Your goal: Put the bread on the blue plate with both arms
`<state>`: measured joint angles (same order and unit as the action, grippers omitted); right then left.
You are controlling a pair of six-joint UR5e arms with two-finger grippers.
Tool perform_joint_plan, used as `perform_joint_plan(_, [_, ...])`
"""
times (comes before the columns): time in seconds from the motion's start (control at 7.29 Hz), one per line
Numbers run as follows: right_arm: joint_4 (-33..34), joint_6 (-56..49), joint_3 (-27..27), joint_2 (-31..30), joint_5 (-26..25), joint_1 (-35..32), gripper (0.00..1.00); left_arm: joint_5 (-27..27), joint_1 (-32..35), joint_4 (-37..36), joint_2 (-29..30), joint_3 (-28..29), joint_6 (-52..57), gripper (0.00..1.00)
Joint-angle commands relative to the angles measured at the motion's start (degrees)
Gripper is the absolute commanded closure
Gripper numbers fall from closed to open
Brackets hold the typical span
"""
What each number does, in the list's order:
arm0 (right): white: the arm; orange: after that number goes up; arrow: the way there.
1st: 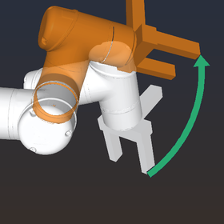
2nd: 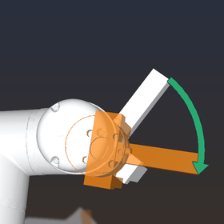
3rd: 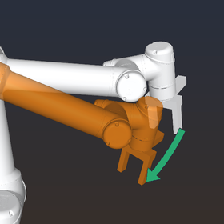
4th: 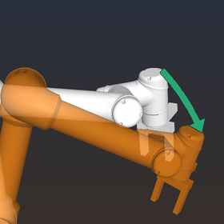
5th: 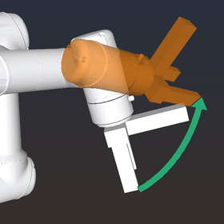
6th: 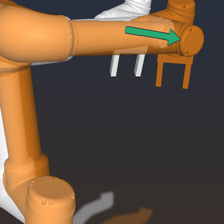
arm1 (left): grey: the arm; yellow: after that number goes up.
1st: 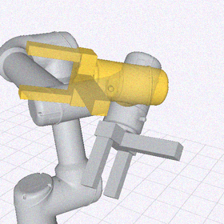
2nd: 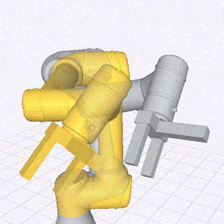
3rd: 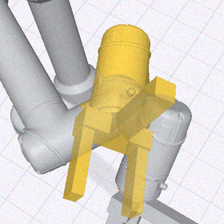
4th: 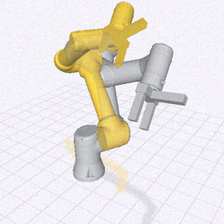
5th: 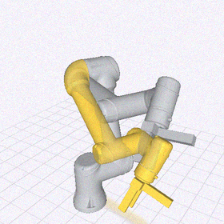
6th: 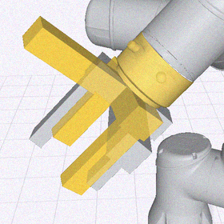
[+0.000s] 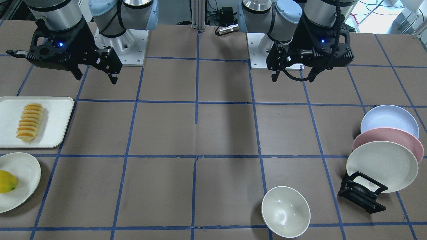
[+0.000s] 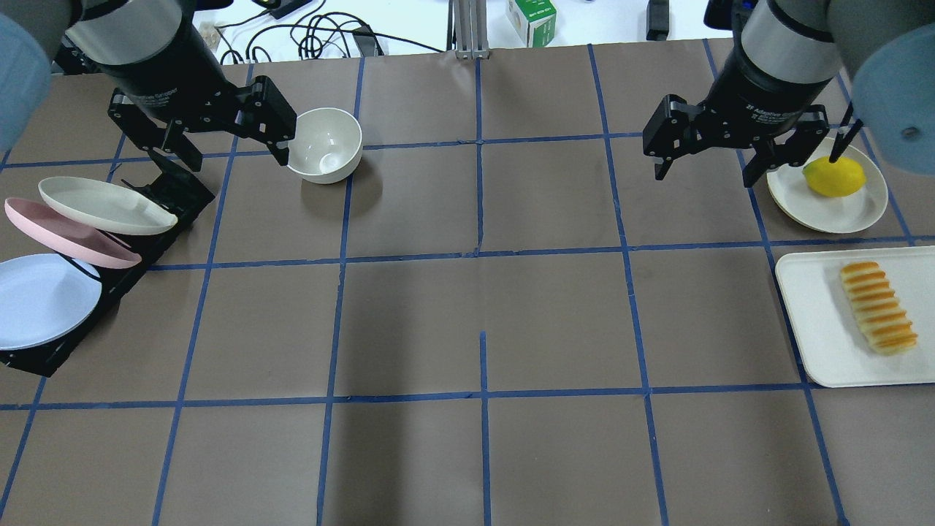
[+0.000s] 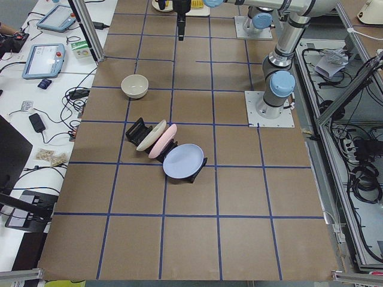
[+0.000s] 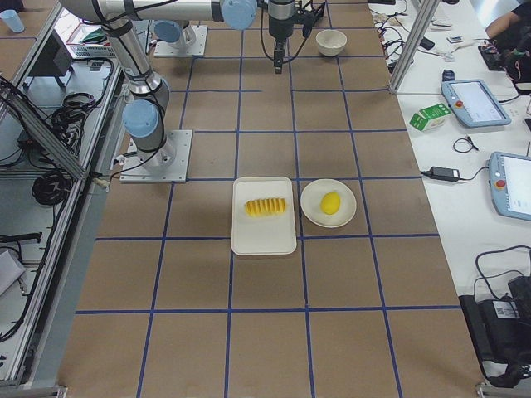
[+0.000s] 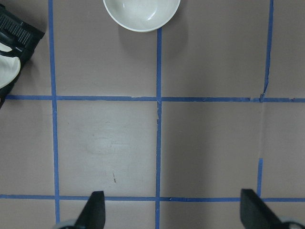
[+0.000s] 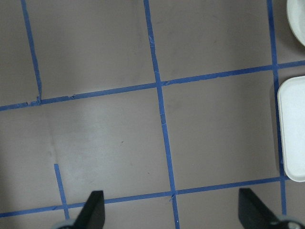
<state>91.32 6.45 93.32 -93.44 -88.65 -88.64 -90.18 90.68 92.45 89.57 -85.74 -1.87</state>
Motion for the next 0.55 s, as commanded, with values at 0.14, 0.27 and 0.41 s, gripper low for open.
perform_joint_plan(0.14, [-0.2, 0.1, 0.0, 0.0, -0.4, 0.0, 0.00, 0.0, 0.1, -0.1, 0.0, 0.0, 0.4, 0.00])
perform_joint_plan(0.27, [-0.1, 0.1, 0.0, 0.0, -0.5, 0.0, 0.00, 0.0, 0.0, 0.0, -1.1, -0.3, 1.7, 0.00])
perform_joint_plan(0.41, [-0.2, 0.1, 0.0, 0.0, -0.6, 0.0, 0.00, -0.2, -0.5, 1.1, -1.7, -0.1, 4.2, 0.00])
